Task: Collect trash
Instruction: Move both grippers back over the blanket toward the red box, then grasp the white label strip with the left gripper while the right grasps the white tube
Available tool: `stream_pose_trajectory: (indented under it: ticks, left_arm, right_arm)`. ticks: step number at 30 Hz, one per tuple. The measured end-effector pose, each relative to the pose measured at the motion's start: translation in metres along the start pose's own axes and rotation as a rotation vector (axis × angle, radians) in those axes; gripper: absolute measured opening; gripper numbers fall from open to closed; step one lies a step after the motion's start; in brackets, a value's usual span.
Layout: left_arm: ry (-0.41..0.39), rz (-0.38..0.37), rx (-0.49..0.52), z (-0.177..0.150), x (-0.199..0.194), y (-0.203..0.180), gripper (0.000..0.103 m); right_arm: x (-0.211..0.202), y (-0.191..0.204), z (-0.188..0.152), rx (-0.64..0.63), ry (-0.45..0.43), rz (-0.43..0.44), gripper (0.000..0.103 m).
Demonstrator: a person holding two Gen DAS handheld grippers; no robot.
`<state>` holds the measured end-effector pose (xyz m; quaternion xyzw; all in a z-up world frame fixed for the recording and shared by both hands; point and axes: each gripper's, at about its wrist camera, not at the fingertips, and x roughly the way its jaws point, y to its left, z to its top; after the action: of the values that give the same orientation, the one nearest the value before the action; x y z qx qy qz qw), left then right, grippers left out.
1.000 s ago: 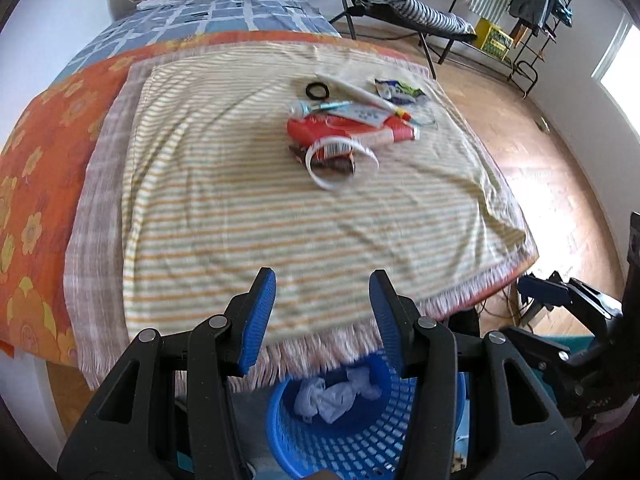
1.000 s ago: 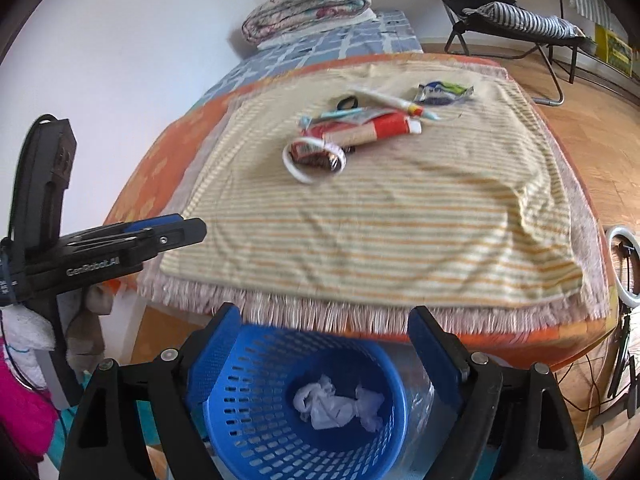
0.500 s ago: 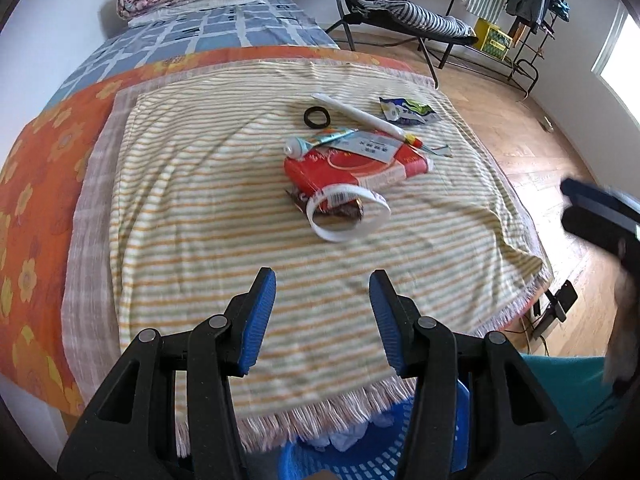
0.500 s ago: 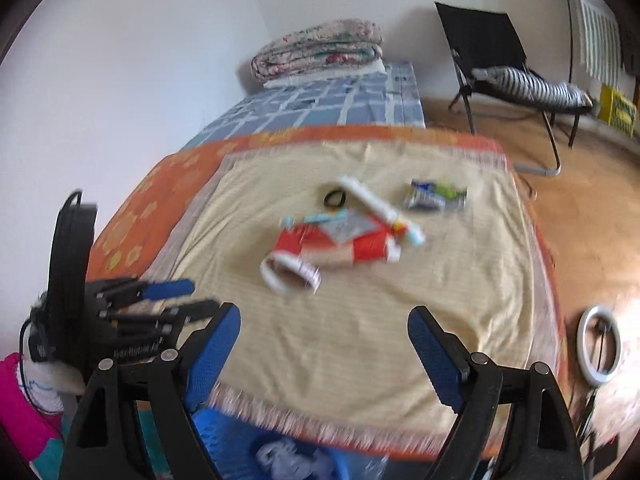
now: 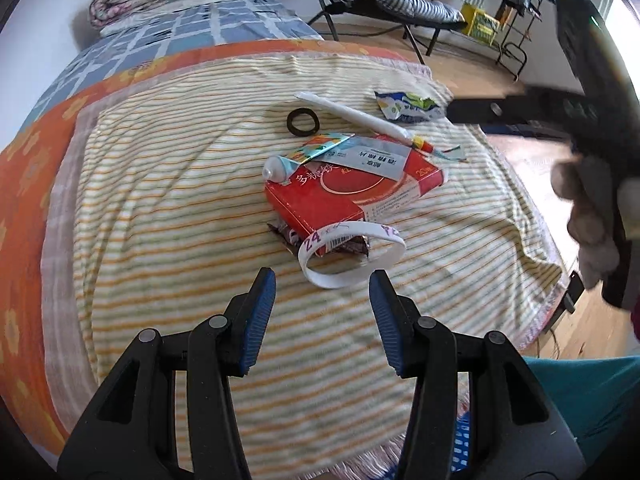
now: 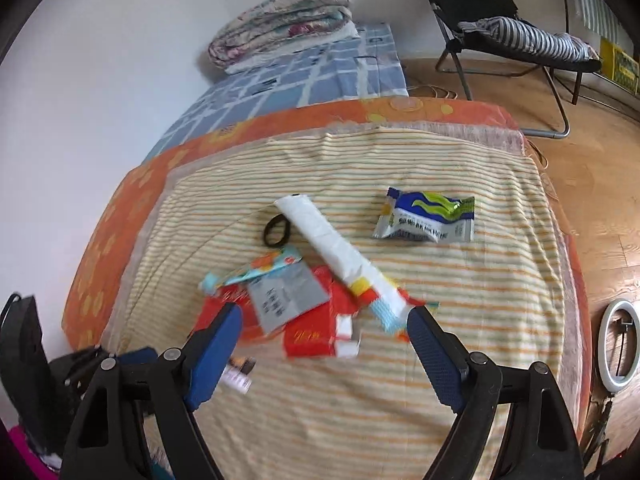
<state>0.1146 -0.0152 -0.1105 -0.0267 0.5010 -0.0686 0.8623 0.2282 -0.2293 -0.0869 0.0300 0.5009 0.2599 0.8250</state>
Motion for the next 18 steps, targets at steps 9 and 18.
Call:
stream_pose_trajectory:
  ticks: [9,18]
  left_arm:
    - [0.014,-0.014,-0.016,0.010,0.019,0.011,0.050]
    - [0.020,-0.049,-0.019,0.013,0.028,0.011,0.030]
  right_arm:
    - [0.048,0.000,0.024,-0.037,0.041,-0.019,0.084]
    - [0.085,0.004,0.036,-0.040,0.057,-0.031,0.077]
